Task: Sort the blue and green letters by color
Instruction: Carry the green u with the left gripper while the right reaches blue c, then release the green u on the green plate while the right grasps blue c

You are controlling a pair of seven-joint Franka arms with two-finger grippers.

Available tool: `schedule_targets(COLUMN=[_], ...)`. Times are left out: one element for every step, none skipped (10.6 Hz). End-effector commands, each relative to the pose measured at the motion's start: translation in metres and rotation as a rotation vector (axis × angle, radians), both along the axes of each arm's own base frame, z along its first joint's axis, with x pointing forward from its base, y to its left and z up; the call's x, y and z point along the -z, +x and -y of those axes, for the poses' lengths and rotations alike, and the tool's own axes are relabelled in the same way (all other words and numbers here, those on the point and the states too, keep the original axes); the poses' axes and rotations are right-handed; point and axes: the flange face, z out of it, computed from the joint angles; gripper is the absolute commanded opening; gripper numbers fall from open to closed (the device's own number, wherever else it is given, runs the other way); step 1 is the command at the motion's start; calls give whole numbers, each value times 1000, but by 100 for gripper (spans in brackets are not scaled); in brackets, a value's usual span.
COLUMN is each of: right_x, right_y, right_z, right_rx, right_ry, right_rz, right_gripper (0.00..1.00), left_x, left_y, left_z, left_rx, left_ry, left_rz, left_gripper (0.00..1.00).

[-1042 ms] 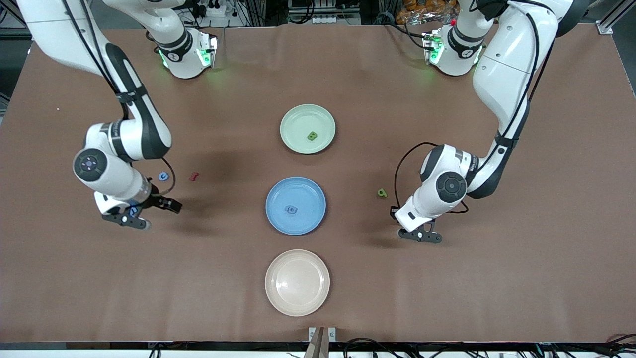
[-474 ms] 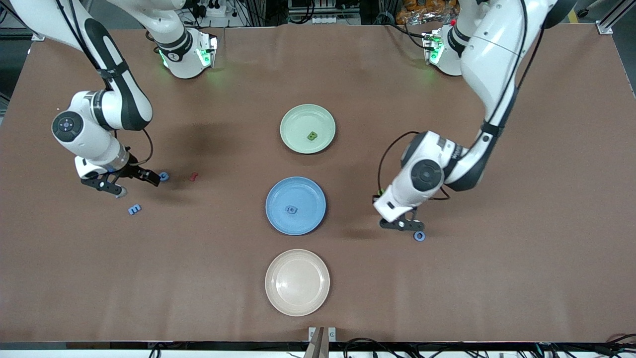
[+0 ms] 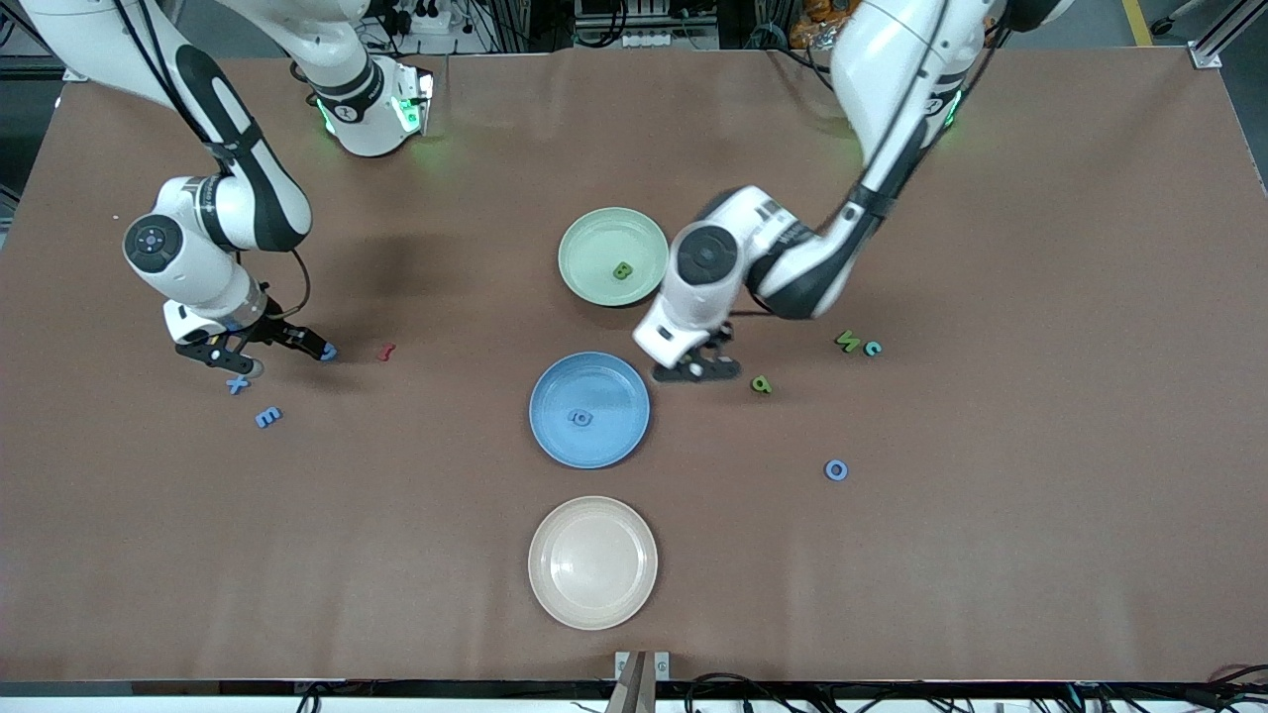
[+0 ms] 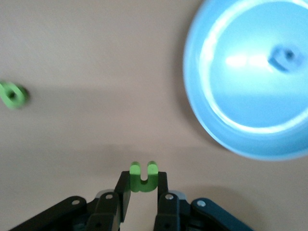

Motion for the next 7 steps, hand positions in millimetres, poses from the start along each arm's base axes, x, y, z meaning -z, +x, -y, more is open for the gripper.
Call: schedule_targets(right_x=[12,20,24,27,26,28,29], right_y=[2,1,-1,-2,-2,-5,-4], right_z=[-9,-10,-11,-13,-20,-21,-24], right_rx=[-15,-15,-15,-19,-33,-35,-42], right_ry=[4,9,11,12,11,12,12], right_rz=[19,18,9,3,3,-3,-3], right_gripper=[100,100,100,100,100,94,81], left_x=[0,3,10,13,20,22,21], left_y=[-68,-91,-116,-130,-141,-147,-146], left_z=[55,71,87,96,101,104,105], left_rx=[-65,-77,-96,-107,-98,-92,-91], left_ry=[30,38,51,57,64,68,66], left_rz=[-12,-16,-23,-25,-32,-33,-30], left_gripper=[0,0,0,4,42,99,100])
